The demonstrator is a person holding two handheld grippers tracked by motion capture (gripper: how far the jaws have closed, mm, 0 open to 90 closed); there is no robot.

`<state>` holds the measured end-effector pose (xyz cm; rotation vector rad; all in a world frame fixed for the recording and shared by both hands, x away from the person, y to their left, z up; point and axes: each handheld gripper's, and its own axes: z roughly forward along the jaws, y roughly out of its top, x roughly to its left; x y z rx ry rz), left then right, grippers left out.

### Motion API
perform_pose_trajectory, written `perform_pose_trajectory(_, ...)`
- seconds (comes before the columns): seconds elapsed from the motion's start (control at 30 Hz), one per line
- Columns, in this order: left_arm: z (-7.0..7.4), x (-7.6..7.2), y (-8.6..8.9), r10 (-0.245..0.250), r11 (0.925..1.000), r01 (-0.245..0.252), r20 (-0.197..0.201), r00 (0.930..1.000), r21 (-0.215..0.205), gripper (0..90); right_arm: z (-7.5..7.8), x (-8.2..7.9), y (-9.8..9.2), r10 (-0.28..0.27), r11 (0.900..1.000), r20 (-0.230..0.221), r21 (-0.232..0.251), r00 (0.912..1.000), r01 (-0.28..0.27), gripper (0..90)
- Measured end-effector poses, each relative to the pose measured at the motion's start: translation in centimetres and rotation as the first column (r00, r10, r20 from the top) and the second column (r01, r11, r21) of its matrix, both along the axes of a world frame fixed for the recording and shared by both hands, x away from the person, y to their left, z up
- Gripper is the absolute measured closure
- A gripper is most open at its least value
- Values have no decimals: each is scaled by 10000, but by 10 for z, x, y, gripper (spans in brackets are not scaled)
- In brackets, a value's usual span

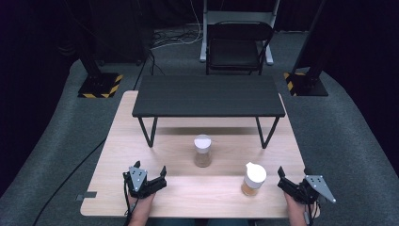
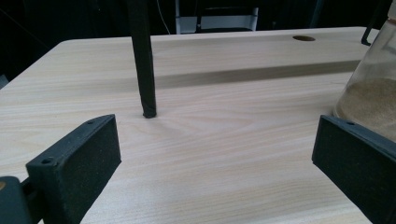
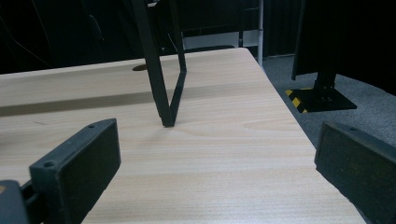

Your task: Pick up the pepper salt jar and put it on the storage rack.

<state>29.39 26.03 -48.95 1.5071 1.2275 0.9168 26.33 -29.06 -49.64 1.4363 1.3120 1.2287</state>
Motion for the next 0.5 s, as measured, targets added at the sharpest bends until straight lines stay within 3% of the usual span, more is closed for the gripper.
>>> perform_pose_trajectory(0.5, 1, 2, 4, -284, 9995, 284, -23, 9996, -154, 7, 0, 0, 0, 73, 9999, 17, -96, 10000, -73, 0)
